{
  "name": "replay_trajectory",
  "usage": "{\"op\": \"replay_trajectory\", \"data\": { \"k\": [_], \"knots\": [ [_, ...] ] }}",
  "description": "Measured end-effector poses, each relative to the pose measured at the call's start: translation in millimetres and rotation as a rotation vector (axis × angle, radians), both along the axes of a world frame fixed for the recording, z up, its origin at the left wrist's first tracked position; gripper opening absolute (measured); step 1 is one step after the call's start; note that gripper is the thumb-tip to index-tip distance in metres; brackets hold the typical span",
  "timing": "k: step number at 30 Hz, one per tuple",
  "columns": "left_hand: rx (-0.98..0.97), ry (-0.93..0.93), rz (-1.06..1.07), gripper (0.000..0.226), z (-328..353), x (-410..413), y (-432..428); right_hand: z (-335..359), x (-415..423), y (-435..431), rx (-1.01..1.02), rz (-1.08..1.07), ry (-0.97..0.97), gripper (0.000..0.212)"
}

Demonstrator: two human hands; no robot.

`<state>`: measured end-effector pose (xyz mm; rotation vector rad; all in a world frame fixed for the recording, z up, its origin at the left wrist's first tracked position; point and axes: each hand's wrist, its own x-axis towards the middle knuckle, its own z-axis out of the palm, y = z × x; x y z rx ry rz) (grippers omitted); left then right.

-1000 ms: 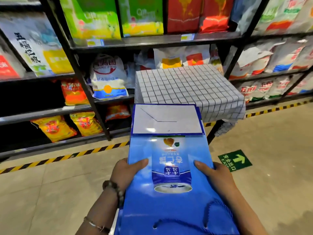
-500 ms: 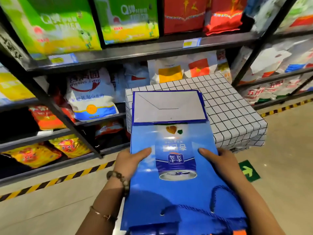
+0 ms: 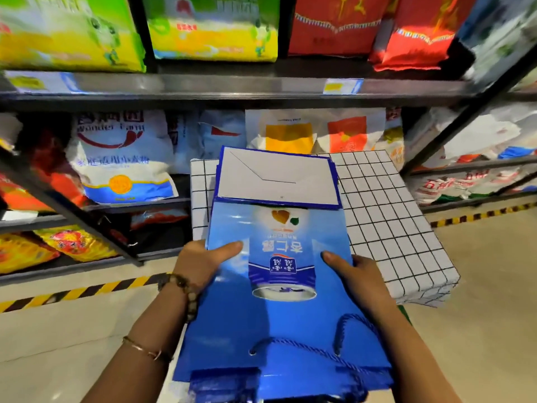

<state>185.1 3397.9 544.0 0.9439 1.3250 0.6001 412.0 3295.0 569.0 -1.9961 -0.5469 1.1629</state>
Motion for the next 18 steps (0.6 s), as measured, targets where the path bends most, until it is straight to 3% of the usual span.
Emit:
{"op": "replay_trajectory", "data": {
  "k": [10,14,16,18],
  "knots": [
    [-0.089,0.154,0.219,0.025,-7,93,23,-36,109,77,0.007,0.233,0.079,0.019],
    [-0.137,0.142,0.264,0.052,-14,110,25,-55,123,98,-0.025,0.298,0.109,0.035],
    [-0.172,0.145,0.272,0.055,-23,112,25,-71,126,102,-0.076,0.339,0.115,0.046],
    [-0.183,0.164,0.247,0.057,-32,113,26,-85,129,104,-0.097,0.354,0.11,0.041]
  ]
}}
